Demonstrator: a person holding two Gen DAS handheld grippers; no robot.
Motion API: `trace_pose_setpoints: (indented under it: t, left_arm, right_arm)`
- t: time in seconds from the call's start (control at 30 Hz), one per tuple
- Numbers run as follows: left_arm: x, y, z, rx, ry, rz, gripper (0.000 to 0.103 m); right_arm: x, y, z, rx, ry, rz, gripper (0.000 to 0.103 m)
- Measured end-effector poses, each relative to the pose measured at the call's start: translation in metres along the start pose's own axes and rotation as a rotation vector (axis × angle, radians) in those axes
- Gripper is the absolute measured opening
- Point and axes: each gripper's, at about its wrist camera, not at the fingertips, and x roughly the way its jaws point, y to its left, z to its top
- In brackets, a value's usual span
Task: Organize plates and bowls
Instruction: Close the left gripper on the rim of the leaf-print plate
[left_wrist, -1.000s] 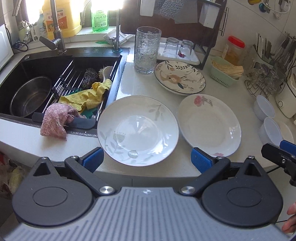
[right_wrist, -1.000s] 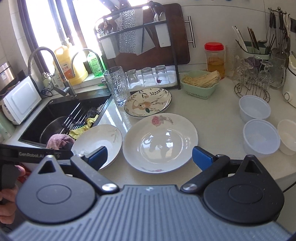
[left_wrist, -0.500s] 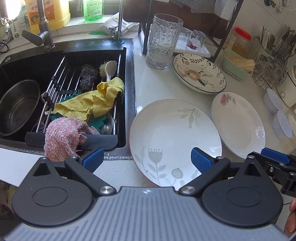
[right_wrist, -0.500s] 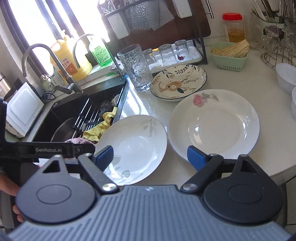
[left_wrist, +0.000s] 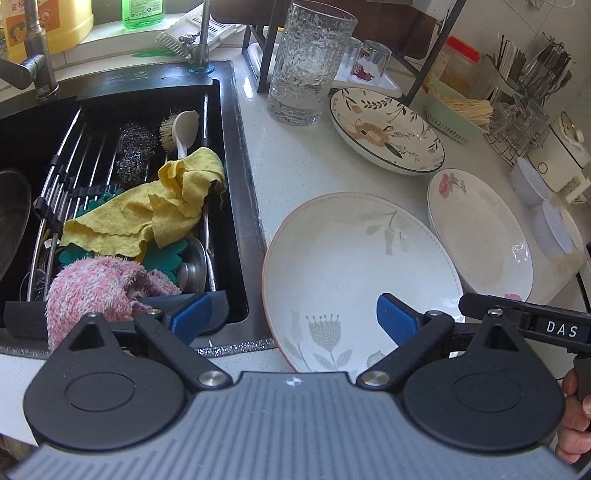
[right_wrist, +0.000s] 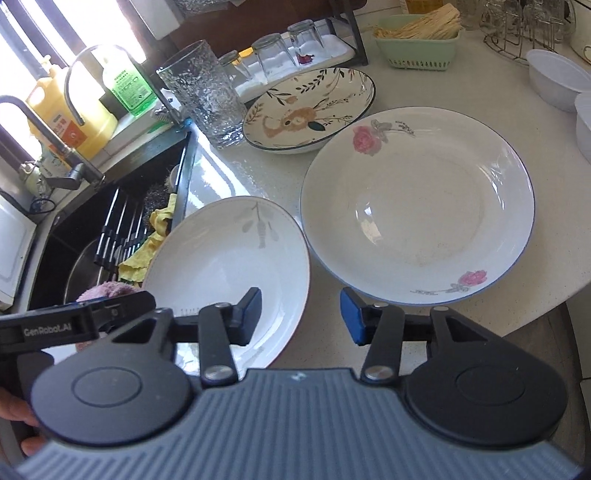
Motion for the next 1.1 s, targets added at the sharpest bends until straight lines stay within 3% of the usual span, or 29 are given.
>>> trace_pose_setpoints:
  t: [0.2,0.33,0.4,0.5,0.7,1.1]
  left_arm:
    - [0.026,0.007,0.009,0.034,0.039,-0.032,0.086]
    - [0.034,0.009,0.017,0.039,0.055,-0.053,0.071]
    - [0.038,0.011,0.021,0.033,0.063,-0.065,0.057]
    - [0.046,0.016,0.024,0.008,0.089,-0.104,0.051]
    - [0.054,0.008,0.027,0.065,0.101,-0.117,0.049]
    - [0.041,0.027,0.046,-0.056,0.112,-0.216,0.049]
  right_arm:
    - [0.018,-0.002,-0.004,0.049,0.017,-0.007,0.028]
    - [0.026,-0.004,0.003,0.08,0.027,-0.012,0.025]
    - [0.03,-0.002,0.002,0.089,0.04,-0.005,0.024]
    - [0.034,0.001,0.003,0.096,0.04,0.006,0.023]
    - [0.042,0.007,0.006,0.076,0.068,0.009,0.024]
    - [0.038,0.006,0.019,0.12,0.102,0.073,0.024]
